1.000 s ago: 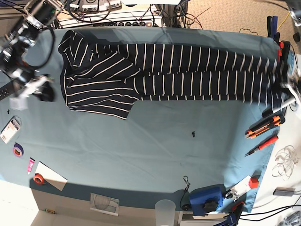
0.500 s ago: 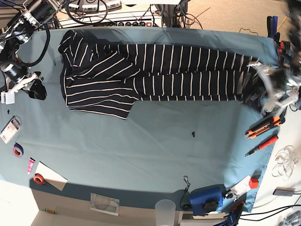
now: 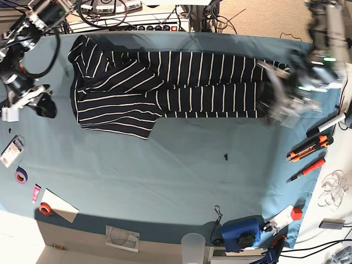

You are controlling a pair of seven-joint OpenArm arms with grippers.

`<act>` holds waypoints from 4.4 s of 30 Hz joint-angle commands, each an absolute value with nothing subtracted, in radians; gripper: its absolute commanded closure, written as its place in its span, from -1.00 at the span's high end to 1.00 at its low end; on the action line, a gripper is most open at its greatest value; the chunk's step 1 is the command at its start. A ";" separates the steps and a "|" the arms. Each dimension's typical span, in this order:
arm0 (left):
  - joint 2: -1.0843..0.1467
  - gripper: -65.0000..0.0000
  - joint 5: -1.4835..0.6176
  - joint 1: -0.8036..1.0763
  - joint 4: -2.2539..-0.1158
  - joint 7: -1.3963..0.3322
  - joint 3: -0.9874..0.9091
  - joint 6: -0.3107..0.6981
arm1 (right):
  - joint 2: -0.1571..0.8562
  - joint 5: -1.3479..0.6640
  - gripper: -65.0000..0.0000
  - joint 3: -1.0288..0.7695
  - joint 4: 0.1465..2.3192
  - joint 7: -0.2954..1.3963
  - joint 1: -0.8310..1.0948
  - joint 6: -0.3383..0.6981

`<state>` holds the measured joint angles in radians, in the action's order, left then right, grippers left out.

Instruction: Layout the t-shirt on the table in an organized manner, then fold the t-shirt properly

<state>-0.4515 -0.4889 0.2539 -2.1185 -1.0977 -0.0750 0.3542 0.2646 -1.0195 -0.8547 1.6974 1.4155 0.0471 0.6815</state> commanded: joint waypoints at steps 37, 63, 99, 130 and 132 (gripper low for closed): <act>-0.130 -0.68 -0.293 0.067 -1.979 -1.030 0.352 0.237 | 0.280 -0.980 -0.41 -0.745 1.715 1.388 0.036 0.689; -0.165 -0.34 -0.413 0.079 -2.159 -1.070 0.262 0.343 | 0.280 -0.937 -0.41 -0.745 1.715 1.372 0.036 0.689; -0.233 -0.34 -0.431 0.117 -2.016 -1.100 0.187 0.259 | 0.305 -1.107 0.16 -0.888 1.664 1.396 0.213 0.662; -0.233 -0.34 -0.420 0.116 -2.016 -1.081 0.187 0.259 | 0.300 -1.419 0.16 -0.552 1.243 1.396 0.044 0.698; -0.233 -0.34 -0.420 0.117 -2.016 -1.081 0.187 0.259 | 0.292 -1.381 0.16 -0.525 1.243 1.396 0.030 0.698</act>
